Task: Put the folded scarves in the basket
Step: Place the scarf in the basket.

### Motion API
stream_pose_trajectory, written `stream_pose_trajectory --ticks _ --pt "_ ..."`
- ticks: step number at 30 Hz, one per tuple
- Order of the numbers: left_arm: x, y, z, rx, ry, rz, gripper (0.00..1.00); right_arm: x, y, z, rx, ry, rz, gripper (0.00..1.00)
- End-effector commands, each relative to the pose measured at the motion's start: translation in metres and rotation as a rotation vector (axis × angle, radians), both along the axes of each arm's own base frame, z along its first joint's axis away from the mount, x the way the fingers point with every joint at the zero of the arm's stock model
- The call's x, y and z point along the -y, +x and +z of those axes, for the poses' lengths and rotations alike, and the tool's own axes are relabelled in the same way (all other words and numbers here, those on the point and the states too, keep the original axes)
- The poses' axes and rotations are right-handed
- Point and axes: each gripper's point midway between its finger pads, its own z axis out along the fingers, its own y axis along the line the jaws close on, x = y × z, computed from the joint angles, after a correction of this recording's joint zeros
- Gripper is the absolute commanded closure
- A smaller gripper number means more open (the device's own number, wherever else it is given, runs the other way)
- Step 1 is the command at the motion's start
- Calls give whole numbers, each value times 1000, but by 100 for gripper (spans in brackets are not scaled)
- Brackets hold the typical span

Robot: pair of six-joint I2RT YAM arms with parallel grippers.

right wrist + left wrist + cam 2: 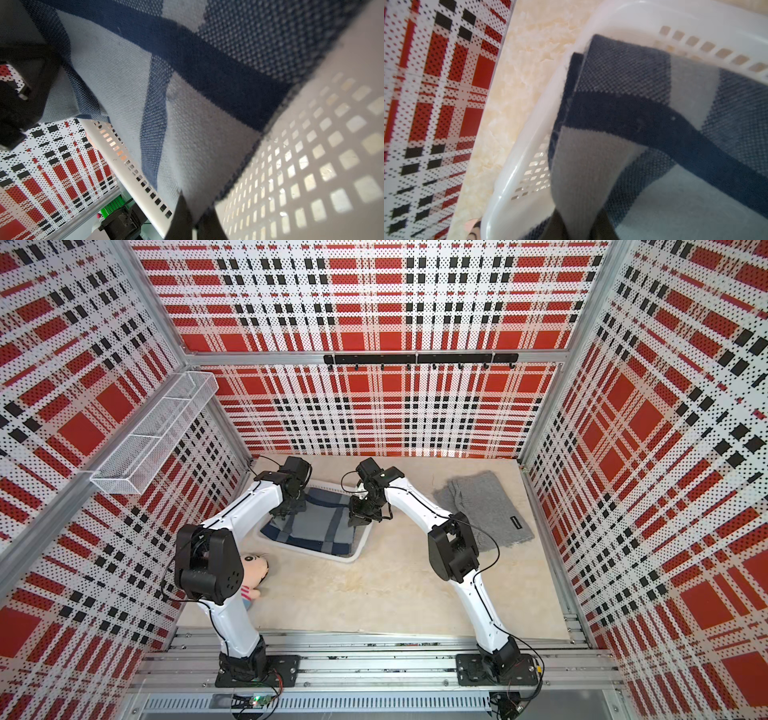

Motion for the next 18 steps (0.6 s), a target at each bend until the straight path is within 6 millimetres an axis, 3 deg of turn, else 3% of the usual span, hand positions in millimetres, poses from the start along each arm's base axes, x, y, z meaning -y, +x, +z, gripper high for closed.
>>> stream_pose_trajectory --ticks 1,3,5,7,12,16,18 --pt "-21 9 -6 15 49 33 63 10 1 3 6 -47 -25 100" --pt "-26 10 -5 20 60 46 48 10 0 3 3 -48 -24 100" --pt "-31 12 -2 32 66 50 43 9 -2 2 -9 -44 -17 100" --pt "-34 12 -4 29 64 52 43 9 -3 -1 -21 -44 -14 100" --pt "-36 12 -13 9 61 46 55 9 -4 -3 -35 -40 -18 100" --pt "-31 17 -3 39 55 45 56 10 -5 -2 -46 -39 -21 100" --pt "-26 20 10 78 52 43 54 12 -4 4 -34 -36 -24 80"
